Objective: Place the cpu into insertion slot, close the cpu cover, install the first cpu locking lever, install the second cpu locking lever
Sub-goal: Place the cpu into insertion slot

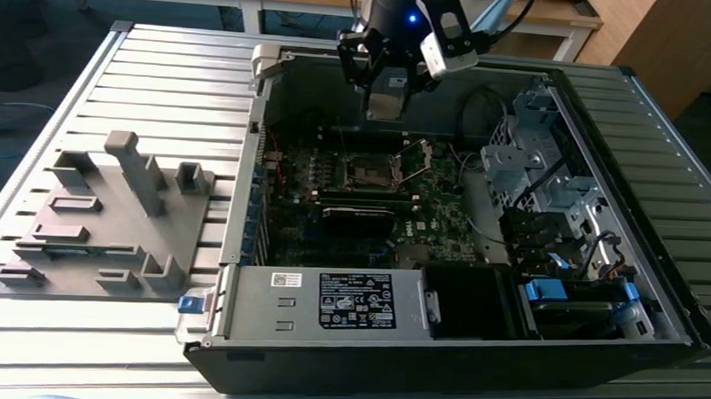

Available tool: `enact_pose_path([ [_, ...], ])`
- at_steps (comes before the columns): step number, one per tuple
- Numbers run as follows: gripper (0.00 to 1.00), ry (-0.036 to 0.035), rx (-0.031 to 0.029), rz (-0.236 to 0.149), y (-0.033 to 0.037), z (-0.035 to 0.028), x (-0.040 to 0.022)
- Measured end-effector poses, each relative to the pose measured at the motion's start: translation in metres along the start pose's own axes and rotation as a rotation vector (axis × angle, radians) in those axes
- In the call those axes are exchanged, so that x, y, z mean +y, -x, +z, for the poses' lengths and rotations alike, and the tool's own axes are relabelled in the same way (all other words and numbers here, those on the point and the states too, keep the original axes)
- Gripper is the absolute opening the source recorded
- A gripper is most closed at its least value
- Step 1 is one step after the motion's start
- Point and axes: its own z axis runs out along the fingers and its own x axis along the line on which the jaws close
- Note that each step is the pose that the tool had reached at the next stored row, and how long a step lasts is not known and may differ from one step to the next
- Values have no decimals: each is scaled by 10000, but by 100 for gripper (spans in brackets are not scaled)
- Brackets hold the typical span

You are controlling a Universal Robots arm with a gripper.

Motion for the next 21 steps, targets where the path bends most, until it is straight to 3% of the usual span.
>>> enact_pose_path([
  [21,54,-1,0,0,1,55,-5],
])
